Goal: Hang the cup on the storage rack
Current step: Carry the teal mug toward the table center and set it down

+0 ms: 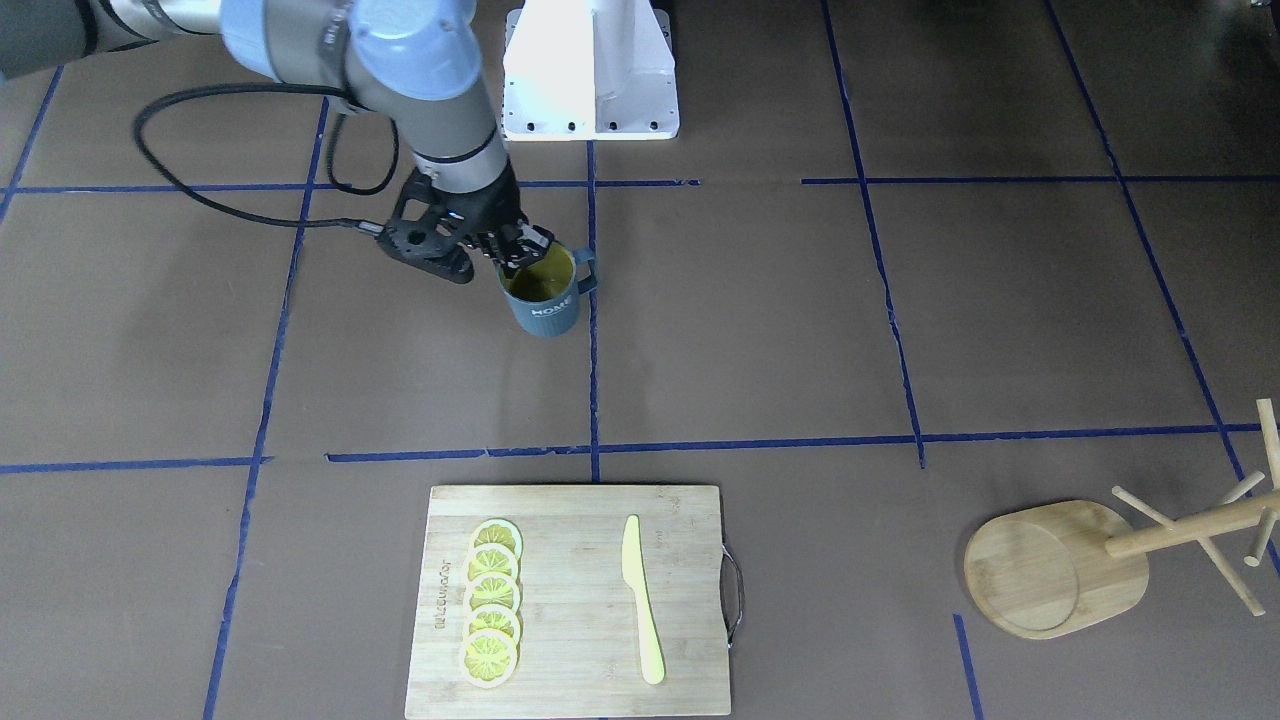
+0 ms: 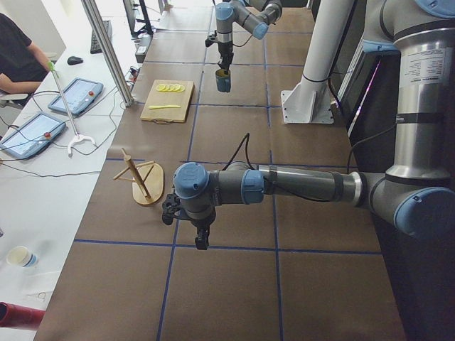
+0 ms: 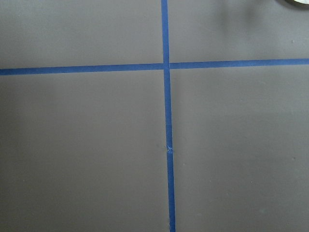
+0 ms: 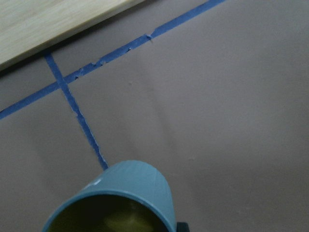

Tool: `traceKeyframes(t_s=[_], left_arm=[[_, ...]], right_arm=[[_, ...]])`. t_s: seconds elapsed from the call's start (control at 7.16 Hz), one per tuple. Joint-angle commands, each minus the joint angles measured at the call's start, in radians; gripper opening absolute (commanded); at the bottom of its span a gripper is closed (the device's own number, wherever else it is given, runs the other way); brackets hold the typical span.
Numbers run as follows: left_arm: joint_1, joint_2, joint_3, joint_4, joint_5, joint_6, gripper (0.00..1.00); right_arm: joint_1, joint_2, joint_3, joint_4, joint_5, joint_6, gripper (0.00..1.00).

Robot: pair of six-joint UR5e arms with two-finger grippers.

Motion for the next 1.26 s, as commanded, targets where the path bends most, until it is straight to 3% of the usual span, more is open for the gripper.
traceKeyframes(t_s=[0.0, 0.28, 0.56, 0.84, 1.12], left_arm=[[0.0, 0.0, 0.006, -0.001, 0.0, 0.001, 1.0], [0.0, 0.0, 0.001, -0.001, 0.0, 0.001, 1.0], [0.0, 0.0, -0.002, 0.0, 0.0, 0.001, 1.0], [0.0, -0.002, -0.004, 0.0, 0.0, 0.001, 1.0], [0.0, -0.002, -0.002, 0.0, 0.0, 0.001, 1.0]], right_arm=[[-0.06, 0.054, -0.074, 0.001, -0.042, 0.034, 0.02], [-0.072, 0.054, -0.087, 0.004, -0.042, 0.06, 0.02], [-0.072, 0.057, -0.167, 0.143, -0.042, 0.073, 0.04], [-0.073, 0.068, -0.181, 0.154, -0.042, 0.086, 0.07], [-0.072, 0.069, -0.173, 0.156, -0.042, 0.086, 1.0]])
